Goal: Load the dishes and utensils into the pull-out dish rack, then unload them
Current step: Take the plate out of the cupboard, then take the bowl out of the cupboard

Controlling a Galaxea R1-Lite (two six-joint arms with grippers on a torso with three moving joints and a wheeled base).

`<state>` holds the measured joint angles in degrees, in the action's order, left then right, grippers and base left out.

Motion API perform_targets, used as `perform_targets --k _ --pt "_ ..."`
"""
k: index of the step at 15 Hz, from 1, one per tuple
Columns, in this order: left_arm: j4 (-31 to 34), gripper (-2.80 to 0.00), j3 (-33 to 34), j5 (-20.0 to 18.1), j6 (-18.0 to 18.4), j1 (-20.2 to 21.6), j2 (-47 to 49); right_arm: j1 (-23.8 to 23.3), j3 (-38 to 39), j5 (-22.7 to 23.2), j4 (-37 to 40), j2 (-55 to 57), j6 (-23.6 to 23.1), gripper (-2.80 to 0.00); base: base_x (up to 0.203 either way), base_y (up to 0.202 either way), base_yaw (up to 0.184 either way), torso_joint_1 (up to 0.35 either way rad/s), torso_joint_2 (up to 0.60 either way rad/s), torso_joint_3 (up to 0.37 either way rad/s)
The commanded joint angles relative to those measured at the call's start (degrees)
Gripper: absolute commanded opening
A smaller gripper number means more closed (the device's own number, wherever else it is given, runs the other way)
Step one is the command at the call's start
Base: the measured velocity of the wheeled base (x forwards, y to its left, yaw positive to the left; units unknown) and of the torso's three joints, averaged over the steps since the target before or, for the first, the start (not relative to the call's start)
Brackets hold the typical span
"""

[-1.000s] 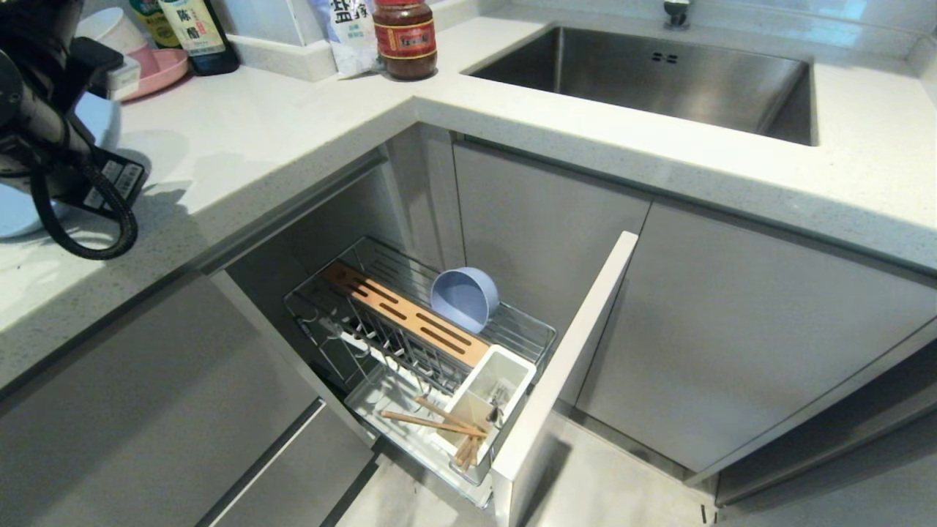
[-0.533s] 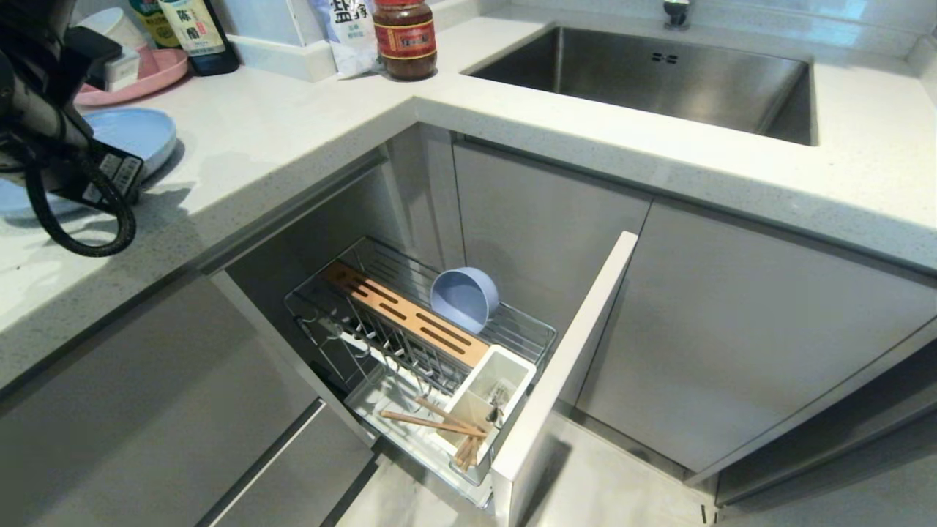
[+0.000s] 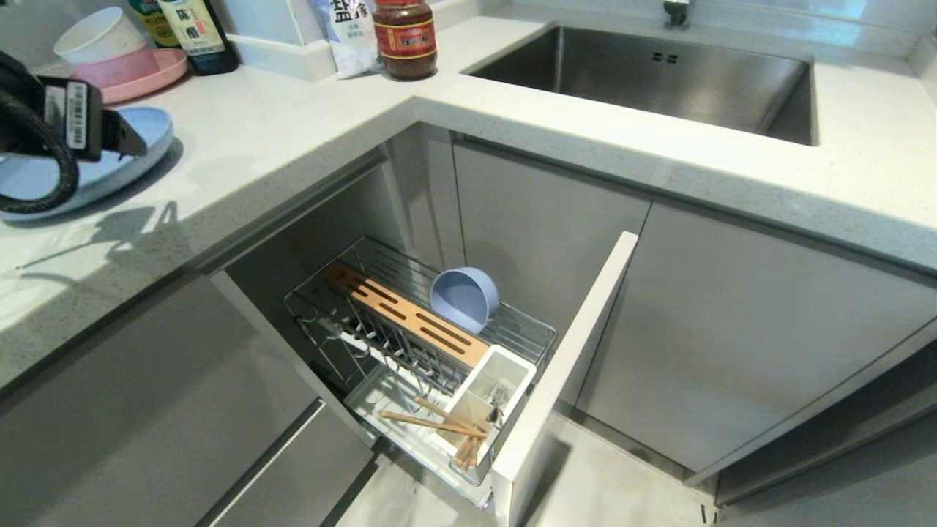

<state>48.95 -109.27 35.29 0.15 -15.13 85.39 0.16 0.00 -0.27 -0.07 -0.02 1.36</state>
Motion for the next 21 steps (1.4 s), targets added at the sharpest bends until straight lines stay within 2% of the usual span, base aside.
perform_targets --k 1,4,6,7,8,11,13,16,21 --pt "-1.89 -2.80 3.20 -2.88 -9.10 -2.53 -8.26 0.02 0.09 0.00 -0.01 -0.24 0.05 -2.80 0.000 0.000 0.000 0.000 0.00 0.000" --pt "-10.35 -2.80 12.00 -6.20 -18.20 -3.97 -15.38 0.02 0.09 0.00 -0.01 -0.24 0.05 -2.80 0.000 0.000 0.000 0.000 0.00 0.000" --pt "-14.61 -2.80 16.78 -10.86 -24.82 -4.73 -16.79 0.02 0.09 0.00 -0.01 -0.24 -0.03 -2.80 0.000 0.000 0.000 0.000 0.00 0.000" --pt "-16.43 -2.80 17.81 -14.00 -28.69 -6.54 -16.81 0.02 0.09 0.00 -0.01 -0.24 0.04 -2.80 0.000 0.000 0.000 0.000 0.00 0.000" --pt "-18.14 -2.80 18.76 -15.96 -30.30 -9.02 -16.60 0.02 0.09 0.00 -0.01 -0.24 -0.04 -2.80 0.000 0.000 0.000 0.000 0.00 0.000" --pt "-21.54 -2.80 22.89 -16.77 -39.81 -18.77 -12.90 0.02 0.09 0.00 -0.01 -0.24 -0.03 -2.80 0.000 0.000 0.000 0.000 0.00 0.000" --pt "-22.45 -2.80 24.42 -16.85 -46.48 -21.08 -7.65 0.02 0.09 0.00 -0.01 -0.24 -0.04 -2.80 0.000 0.000 0.000 0.000 0.00 0.000" --pt "-23.22 -2.80 26.30 -17.02 -51.05 -23.38 -2.26 0.02 0.09 0.00 -0.01 -0.24 -0.04 -2.80 0.000 0.000 0.000 0.000 0.00 0.000" --pt "-28.34 -2.80 30.38 -17.10 -54.28 -25.29 6.46 0.02 0.09 0.00 -0.01 -0.24 -0.04 -2.80 0.000 0.000 0.000 0.000 0.00 0.000"
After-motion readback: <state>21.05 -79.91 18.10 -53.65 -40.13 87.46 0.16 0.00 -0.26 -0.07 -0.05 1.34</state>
